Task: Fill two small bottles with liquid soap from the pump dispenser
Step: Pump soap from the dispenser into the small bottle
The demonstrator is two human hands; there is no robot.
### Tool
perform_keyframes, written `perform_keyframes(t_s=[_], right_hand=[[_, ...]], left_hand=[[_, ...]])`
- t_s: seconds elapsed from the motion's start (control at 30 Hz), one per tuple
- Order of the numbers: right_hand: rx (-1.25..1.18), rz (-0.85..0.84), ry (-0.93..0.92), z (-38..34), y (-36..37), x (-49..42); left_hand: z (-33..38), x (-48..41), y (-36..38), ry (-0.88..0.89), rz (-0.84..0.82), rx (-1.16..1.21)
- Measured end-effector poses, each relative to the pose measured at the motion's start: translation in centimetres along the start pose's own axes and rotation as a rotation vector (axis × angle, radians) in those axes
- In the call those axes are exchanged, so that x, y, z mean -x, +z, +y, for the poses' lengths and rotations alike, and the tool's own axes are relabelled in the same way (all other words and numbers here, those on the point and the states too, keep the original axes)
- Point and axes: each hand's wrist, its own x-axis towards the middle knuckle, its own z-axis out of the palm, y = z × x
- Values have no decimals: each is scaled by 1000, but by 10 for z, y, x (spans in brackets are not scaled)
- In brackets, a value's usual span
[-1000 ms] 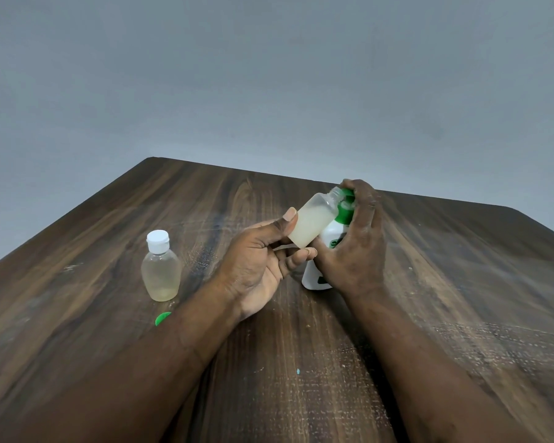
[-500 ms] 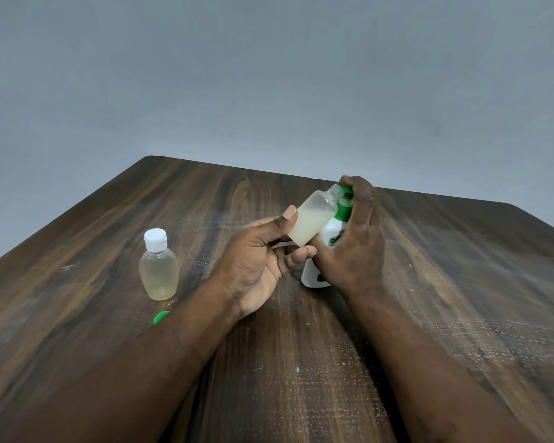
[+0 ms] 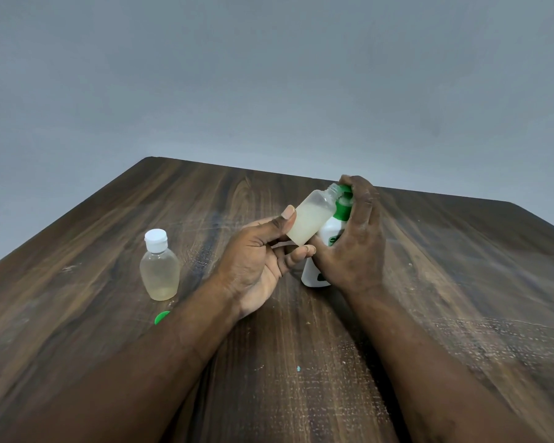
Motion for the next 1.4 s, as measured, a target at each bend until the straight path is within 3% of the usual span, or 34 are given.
perform_keyframes(t_s=[1.4], right_hand=[[10,-14,-9,-3,-3,0]], left_hand=[[2,2,1,5,6,14]])
